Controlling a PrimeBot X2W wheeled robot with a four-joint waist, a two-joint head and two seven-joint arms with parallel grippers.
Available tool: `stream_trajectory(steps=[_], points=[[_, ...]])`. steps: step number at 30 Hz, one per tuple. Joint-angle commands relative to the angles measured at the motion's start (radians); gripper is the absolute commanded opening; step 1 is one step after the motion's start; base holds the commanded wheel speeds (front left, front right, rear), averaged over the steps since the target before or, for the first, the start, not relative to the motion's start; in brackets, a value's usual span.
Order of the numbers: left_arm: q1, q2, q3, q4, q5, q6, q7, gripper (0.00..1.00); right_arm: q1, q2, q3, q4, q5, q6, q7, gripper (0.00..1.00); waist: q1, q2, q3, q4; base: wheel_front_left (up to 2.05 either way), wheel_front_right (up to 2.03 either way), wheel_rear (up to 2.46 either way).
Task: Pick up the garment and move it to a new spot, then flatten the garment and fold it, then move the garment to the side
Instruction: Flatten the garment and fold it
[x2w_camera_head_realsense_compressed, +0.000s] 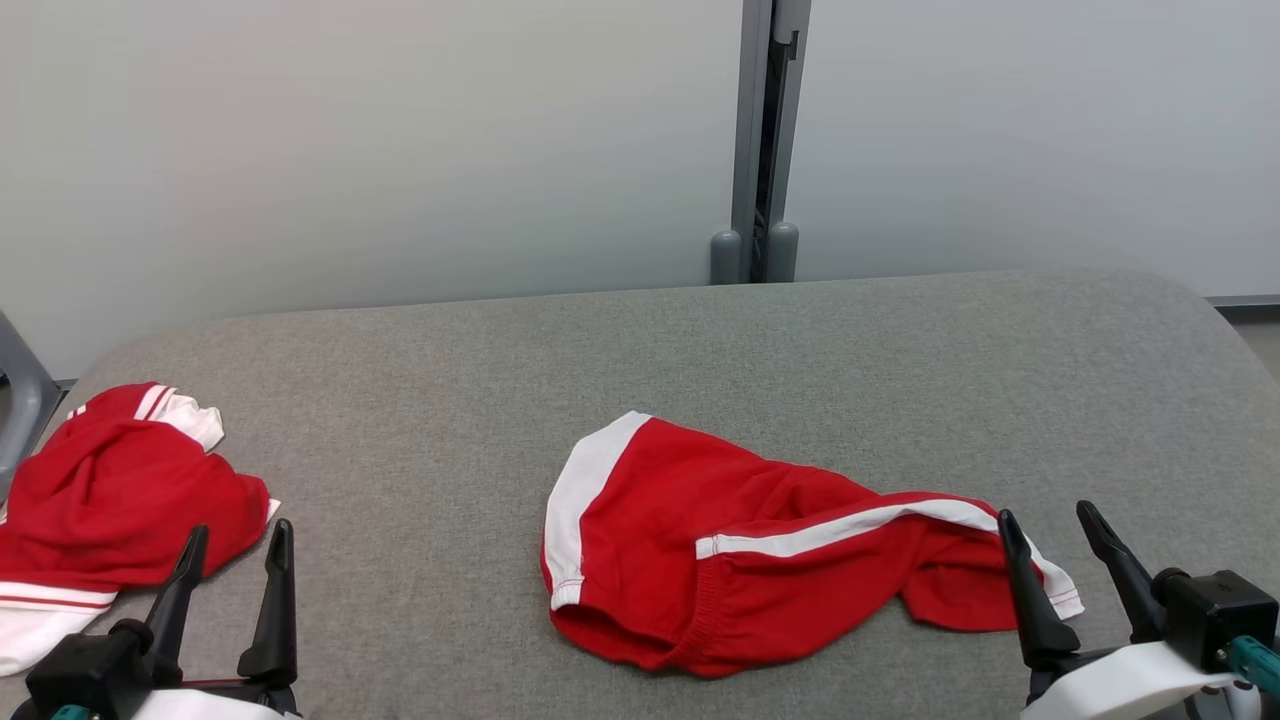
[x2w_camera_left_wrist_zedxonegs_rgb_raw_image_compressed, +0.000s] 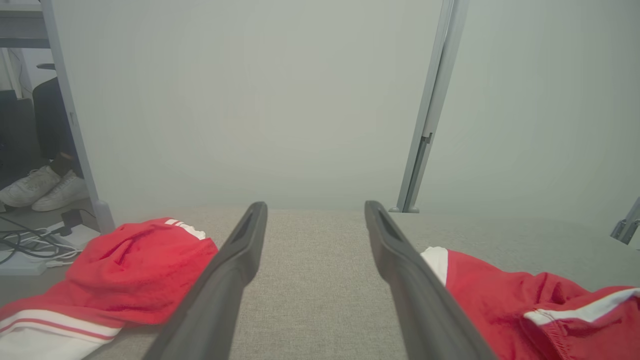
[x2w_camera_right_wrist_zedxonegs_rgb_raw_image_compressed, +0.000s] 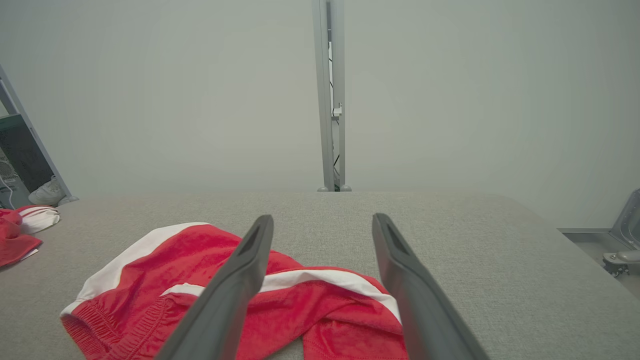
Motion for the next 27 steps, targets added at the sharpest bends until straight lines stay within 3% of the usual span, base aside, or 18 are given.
stream_trajectory(steps=[1, 6, 12, 22, 27], points=[[-0.013, 0.000, 0.000, 0.000, 0.002, 0.005, 0.002, 1.00, 0.002, -0.005, -0.005, 0.002, 0.006, 0.000, -0.004, 1.00, 0.0000, 0.0000, 0.000, 0.000, 0.00, 0.00, 0.00], [-0.039, -0.007, -0.024, -0.010, 0.016, 0.005, 0.015, 1.00, -0.009, -0.005, -0.003, 0.000, 0.006, 0.000, -0.005, 1.00, 0.0000, 0.0000, 0.008, 0.002, 0.00, 0.00, 0.00], [-0.125, -0.037, -0.100, -0.007, 0.037, -0.024, 0.062, 1.00, -0.023, -0.005, 0.006, -0.008, -0.003, 0.000, 0.005, 1.00, 0.0000, 0.0000, 0.037, -0.016, 0.00, 0.00, 0.00], [-0.314, -0.167, -0.281, 0.110, 0.016, -0.133, 0.213, 1.00, -0.064, -0.005, 0.015, -0.021, -0.004, 0.000, 0.002, 1.00, 0.0000, 0.0000, 0.140, -0.116, 0.00, 0.00, 0.00], [-0.392, -0.205, -0.318, 0.219, -0.022, -0.180, 0.302, 1.00, -0.089, -0.005, 0.021, -0.016, 0.007, 0.000, -0.013, 1.00, 0.0000, 0.0000, 0.201, -0.164, 0.00, 0.00, 0.00]])
